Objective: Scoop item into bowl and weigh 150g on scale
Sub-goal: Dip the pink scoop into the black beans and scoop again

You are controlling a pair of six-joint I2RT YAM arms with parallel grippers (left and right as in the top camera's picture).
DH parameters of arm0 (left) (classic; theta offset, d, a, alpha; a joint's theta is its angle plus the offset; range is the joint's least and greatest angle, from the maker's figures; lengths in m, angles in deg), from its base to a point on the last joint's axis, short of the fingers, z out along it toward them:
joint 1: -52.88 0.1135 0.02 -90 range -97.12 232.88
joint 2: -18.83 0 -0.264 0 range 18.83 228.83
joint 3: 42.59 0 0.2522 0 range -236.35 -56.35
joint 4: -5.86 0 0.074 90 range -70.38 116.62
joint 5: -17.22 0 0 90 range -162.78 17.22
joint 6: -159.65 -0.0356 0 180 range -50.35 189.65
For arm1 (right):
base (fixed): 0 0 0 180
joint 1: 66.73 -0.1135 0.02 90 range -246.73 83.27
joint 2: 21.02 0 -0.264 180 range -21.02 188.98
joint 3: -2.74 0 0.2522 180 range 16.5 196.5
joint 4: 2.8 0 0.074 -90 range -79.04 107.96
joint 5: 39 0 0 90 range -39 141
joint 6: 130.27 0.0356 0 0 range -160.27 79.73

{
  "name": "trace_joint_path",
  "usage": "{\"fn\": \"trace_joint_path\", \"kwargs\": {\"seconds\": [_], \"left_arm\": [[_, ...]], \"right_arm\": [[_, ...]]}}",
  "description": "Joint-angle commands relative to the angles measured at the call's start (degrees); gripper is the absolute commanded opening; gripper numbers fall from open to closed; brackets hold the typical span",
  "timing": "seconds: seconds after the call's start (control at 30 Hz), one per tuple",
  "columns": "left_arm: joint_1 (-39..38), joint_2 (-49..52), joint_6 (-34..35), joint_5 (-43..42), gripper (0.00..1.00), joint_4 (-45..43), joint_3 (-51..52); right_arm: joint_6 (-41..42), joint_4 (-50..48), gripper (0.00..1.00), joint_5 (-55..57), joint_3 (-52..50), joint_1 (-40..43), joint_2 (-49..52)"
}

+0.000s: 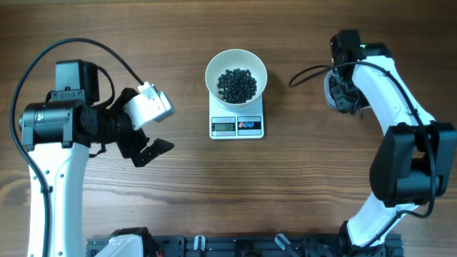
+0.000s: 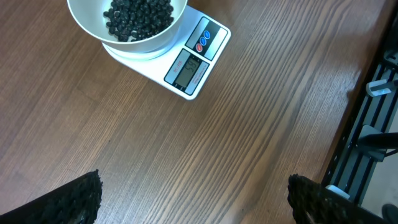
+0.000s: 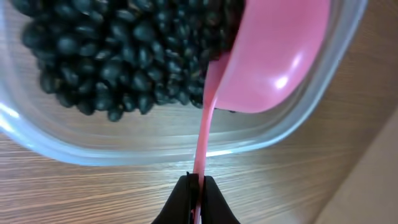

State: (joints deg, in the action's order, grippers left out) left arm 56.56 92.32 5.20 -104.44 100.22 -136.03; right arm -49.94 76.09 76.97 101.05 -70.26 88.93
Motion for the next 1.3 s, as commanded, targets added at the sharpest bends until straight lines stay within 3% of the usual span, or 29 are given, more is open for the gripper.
{"fn": "trace_joint_path", "kwargs": {"seconds": [0.0, 0.6, 1.27], "left_arm": [[0.24, -0.63, -1.16, -1.46, 1.0, 0.02, -1.22], [0.24, -0.63, -1.16, -1.46, 1.0, 0.02, -1.22], [0.24, -0.63, -1.14, -1.46, 1.0, 0.02, -1.22]], "right_arm": [[-0.85, -0.09, 0.04, -5.81, 2.47, 0.17, 0.83], [-0.83, 2.21, 0.04, -17.77, 3.02, 0.87, -1.4], [-0.87, 5.57, 0.04, -37.42, 3.02, 14.01, -2.6]]}}
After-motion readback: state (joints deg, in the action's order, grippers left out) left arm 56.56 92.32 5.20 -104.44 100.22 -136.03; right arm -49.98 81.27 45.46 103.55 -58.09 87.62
